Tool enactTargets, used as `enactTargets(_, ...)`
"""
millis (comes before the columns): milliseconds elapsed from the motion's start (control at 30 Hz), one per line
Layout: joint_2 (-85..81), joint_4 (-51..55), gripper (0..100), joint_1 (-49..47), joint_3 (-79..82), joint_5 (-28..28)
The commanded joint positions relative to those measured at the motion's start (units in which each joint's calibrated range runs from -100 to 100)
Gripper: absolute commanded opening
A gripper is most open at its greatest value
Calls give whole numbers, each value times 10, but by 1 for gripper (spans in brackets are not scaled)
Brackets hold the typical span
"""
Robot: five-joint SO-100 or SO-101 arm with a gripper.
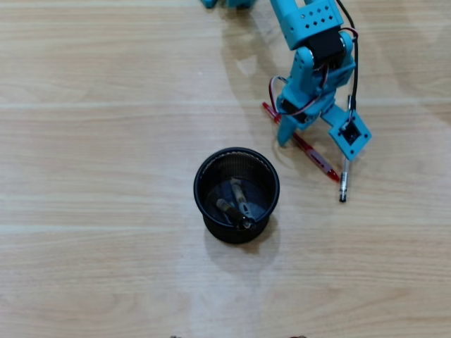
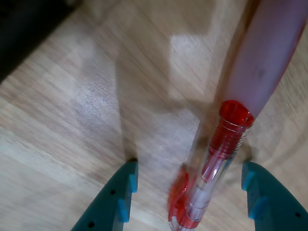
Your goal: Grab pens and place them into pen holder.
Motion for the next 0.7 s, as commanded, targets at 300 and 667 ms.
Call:
enactTargets(300,-7,-14,1,38,55,-1)
enactTargets(667,-147,-18,2,55,-8,3)
